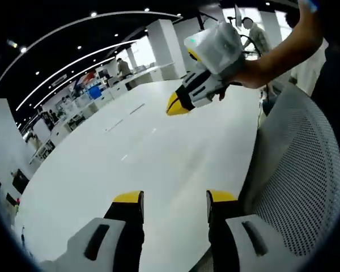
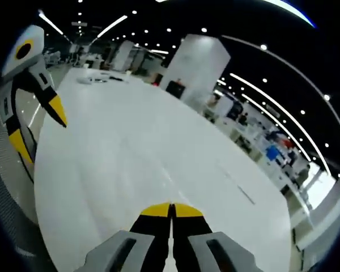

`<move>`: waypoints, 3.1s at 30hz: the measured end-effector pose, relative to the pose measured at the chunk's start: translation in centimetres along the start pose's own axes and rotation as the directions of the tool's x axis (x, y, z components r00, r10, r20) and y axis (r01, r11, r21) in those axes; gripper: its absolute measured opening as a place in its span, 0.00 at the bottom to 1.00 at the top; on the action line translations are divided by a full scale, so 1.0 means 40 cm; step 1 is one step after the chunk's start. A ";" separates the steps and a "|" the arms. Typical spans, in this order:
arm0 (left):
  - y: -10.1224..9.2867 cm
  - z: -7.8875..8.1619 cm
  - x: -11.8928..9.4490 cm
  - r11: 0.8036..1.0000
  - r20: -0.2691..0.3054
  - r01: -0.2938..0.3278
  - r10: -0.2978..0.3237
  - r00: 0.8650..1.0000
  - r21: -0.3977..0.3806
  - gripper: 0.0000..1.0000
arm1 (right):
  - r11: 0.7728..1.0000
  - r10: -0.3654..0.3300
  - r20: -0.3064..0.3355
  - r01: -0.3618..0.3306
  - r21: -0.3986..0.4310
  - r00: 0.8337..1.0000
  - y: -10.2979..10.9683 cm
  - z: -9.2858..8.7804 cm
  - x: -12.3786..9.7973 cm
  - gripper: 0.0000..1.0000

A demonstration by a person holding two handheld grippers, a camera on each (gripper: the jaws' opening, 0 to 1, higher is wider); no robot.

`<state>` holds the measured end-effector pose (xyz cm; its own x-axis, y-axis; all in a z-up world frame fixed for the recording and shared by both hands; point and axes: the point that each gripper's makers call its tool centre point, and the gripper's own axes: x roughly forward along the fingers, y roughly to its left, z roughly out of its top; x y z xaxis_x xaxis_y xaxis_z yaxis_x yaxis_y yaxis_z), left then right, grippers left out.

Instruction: Open the resealable bag by pulling the two sides of the seal apart until the entire bag opening is separated and visibly accessible.

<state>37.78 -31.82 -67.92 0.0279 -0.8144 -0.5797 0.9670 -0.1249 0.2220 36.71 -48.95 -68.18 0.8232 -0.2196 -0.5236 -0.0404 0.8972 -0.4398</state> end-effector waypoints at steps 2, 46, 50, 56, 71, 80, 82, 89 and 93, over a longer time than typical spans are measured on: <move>0.005 -0.005 -0.001 1.000 -0.006 -0.007 0.007 1.000 -0.012 0.48 | 1.000 -0.002 -0.006 0.002 -0.006 1.000 0.000 -0.003 0.011 0.00; 0.008 -0.008 -0.007 0.993 -0.058 -0.008 0.001 0.998 -0.115 0.76 | 0.979 0.188 -0.133 -0.197 -0.061 0.973 0.140 -0.119 0.043 0.16; 0.006 -0.002 -0.001 0.994 -0.053 -0.005 -0.001 0.999 -0.113 0.78 | 0.983 0.179 -0.127 -0.183 -0.017 0.976 0.123 -0.123 0.021 0.18; 0.010 -0.009 -0.002 0.994 -0.060 -0.010 0.003 0.998 -0.112 0.79 | 0.978 0.191 -0.111 -0.179 0.104 0.975 0.106 -0.131 -0.022 0.24; 0.036 -0.008 -0.024 0.987 -0.031 -0.040 0.036 0.999 -0.154 0.84 | 0.974 0.180 -0.132 -0.157 0.166 0.975 0.068 -0.177 -0.161 0.46; 0.072 0.009 -0.040 0.971 0.027 -0.090 0.098 0.995 -0.223 0.99 | 0.918 0.144 -0.064 -0.109 0.382 0.987 0.053 -0.154 -0.214 0.57; 0.074 0.006 -0.041 0.969 0.025 -0.091 0.100 0.995 -0.229 0.99 | 0.899 0.131 -0.058 -0.094 0.428 0.990 0.056 -0.153 -0.228 0.58; 0.076 0.022 -0.056 0.954 0.091 -0.090 0.120 0.989 -0.285 0.99 | 0.854 0.099 -0.019 -0.075 0.515 0.995 0.063 -0.151 -0.263 0.62; 0.076 0.021 -0.063 0.949 0.097 -0.095 0.129 0.987 -0.300 0.99 | 0.826 0.081 0.031 -0.084 0.557 0.996 0.064 -0.143 -0.272 0.65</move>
<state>40.43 -30.62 -65.10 0.1280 -0.8749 -0.4671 0.9912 0.1287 0.0305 24.40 -46.45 -67.79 0.8342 -0.1342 -0.5348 0.2125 0.9732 0.0874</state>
